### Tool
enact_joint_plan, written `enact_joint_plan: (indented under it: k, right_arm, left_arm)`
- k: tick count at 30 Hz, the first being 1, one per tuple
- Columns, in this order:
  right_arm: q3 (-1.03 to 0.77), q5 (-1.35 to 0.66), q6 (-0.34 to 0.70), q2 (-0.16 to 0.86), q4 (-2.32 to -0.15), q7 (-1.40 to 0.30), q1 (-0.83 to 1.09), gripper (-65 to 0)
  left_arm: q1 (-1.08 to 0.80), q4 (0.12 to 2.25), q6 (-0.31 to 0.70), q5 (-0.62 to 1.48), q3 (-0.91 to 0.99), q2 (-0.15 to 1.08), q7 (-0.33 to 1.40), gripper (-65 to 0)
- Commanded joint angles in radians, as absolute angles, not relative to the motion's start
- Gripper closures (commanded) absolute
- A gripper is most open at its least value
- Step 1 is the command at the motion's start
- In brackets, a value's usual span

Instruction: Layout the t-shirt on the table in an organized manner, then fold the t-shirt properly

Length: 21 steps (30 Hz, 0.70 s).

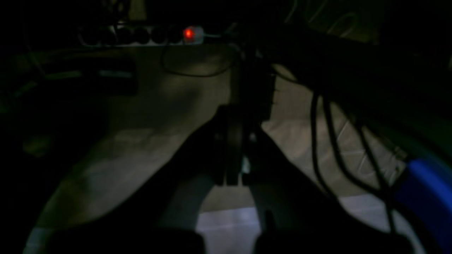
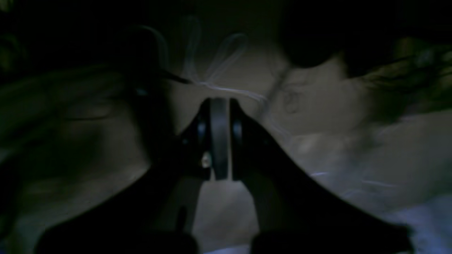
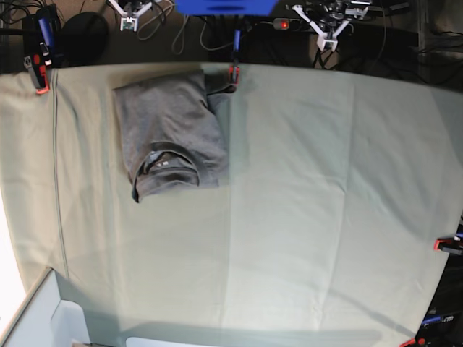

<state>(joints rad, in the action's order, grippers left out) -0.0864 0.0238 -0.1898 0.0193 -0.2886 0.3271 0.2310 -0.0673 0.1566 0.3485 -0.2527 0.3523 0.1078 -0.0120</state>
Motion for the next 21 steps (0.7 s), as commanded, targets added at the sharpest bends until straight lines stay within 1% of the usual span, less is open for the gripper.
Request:
enact_joint_plan:
  k: [1,4,6,9,12,21]
  right_arm:
    - [-0.067,0.019,-0.249,0.021,-0.291,0.338,0.232,0.0]
    - [-0.024,0.019,-0.340,-0.005,-0.282,0.329,0.216,0.0]
    - [-0.008,0.019,-0.386,-0.021,-0.239,0.328,0.193,0.0]
    - [0.041,0.019,-0.429,-0.025,-0.093,0.329,0.120,0.0]
    - [0.074,0.019,-0.430,-0.021,-0.010,0.335,0.088,0.0]
    - [0.074,0.019,-0.430,-0.013,-0.010,0.334,0.091,0.0]
  left_arm:
    - [-0.071,0.157,0.351,-0.260,0.352,0.111,-0.016,0.0]
    - [-0.071,0.156,0.341,-0.260,0.352,0.110,-0.016,0.0]
    - [-0.071,0.156,0.326,-0.259,0.354,0.102,-0.016,0.0]
    - [-0.070,0.156,0.251,-0.260,0.352,0.082,-0.016,0.0]
    - [-0.070,0.156,0.239,-0.260,0.352,0.076,-0.016,0.0]
    - [-0.070,0.156,0.232,-0.260,0.351,0.042,-0.016,0.0]
